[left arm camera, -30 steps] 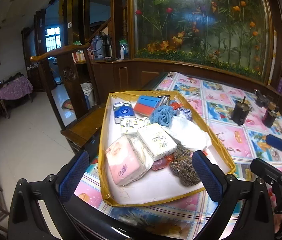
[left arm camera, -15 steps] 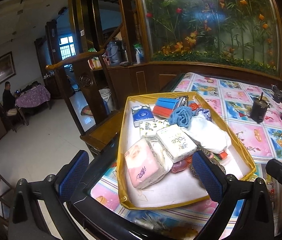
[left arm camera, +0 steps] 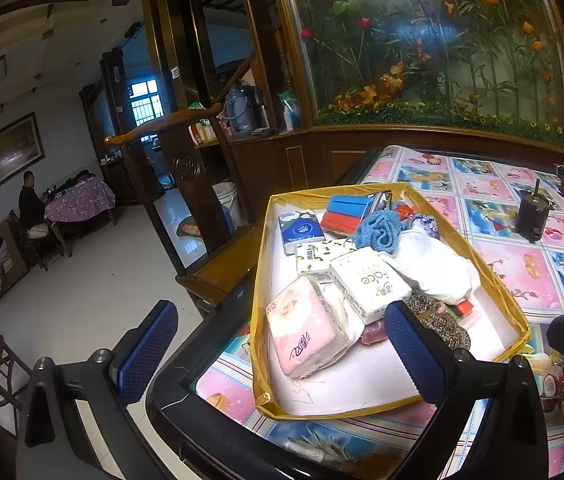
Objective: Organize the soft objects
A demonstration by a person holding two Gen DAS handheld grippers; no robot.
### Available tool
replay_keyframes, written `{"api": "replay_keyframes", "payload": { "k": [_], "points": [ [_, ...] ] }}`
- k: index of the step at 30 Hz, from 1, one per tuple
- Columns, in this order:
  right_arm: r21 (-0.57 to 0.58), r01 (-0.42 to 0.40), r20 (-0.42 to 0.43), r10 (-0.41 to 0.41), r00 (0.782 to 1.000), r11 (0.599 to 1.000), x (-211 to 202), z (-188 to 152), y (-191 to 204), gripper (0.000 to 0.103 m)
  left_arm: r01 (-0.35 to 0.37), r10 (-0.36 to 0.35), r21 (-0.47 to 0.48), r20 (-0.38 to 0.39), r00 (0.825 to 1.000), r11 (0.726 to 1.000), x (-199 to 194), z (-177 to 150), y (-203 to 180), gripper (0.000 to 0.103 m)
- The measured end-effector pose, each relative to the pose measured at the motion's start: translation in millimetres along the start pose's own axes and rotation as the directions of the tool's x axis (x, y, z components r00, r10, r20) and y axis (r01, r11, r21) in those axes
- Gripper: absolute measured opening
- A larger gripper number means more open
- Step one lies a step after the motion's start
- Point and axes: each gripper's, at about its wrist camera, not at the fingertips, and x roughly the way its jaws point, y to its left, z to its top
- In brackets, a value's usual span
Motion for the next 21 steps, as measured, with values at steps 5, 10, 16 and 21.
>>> {"api": "replay_keyframes", "payload": {
  "k": [5,10,16,21],
  "points": [
    [-0.011,-0.006,-0.001,0.006,1.0,1.0,2,-3,2,0.098,0.002,-0.002,-0.016,-0.025,1.0,1.0,6,-2,4,0.103],
    [-0.024,-0.006,-0.002,0.006,1.0,1.0,1,-5,5,0.098,0.0,-0.001,-0.024,-0.037,0.999,1.0,9,-3,7,0.103],
    [-0.017,-0.007,-0.003,0.006,1.0,1.0,1,-5,4,0.098,-0.001,0.0,-0.022,-0.039,0.999,1.0,10,-3,7,0.103],
    [-0.015,-0.008,-0.003,0.008,1.0,1.0,1,-5,4,0.098,0.005,-0.006,-0.017,-0.045,0.999,1.0,12,-5,6,0.103]
  ]
}}
